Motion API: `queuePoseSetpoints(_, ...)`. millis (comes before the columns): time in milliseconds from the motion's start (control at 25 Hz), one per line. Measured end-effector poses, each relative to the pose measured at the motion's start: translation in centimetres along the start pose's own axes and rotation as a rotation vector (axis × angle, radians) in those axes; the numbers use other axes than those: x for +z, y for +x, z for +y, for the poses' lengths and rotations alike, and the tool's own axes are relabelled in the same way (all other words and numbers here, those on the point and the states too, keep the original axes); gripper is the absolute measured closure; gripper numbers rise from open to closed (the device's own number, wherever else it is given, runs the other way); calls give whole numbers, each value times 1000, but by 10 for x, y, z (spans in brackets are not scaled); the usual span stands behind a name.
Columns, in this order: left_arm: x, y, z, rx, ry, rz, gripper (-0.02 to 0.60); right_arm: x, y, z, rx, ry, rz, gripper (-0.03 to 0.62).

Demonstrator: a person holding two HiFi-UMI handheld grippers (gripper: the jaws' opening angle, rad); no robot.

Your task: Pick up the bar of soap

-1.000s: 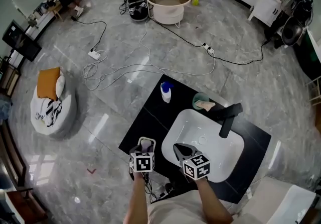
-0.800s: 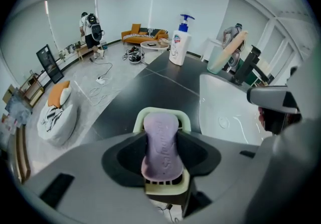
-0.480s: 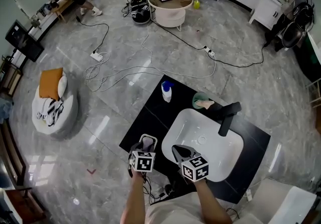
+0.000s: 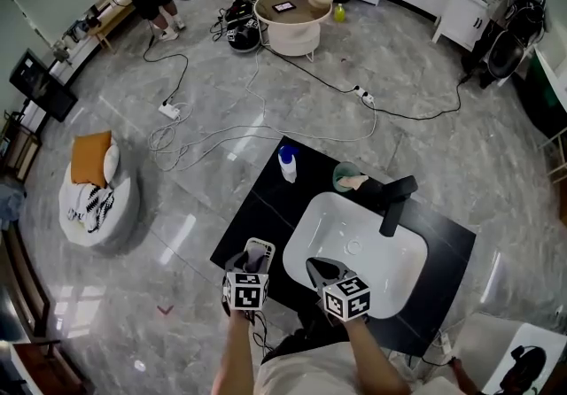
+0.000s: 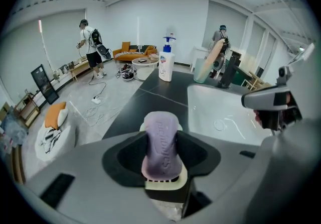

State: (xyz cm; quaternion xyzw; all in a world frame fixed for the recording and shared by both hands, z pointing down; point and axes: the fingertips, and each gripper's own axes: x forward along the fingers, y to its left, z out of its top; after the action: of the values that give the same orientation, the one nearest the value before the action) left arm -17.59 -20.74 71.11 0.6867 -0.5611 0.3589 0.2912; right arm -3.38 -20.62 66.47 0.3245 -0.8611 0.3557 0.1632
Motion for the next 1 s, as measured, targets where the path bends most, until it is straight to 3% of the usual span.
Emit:
queuePoseSetpoints(400, 27, -41, 1, 28, -23, -169, 390, 0, -3, 17, 2, -33, -30, 590)
queuePoseSetpoints(1000, 39, -107, -4, 19, 49, -339, 390, -4, -49, 36, -166, -25, -189, 591)
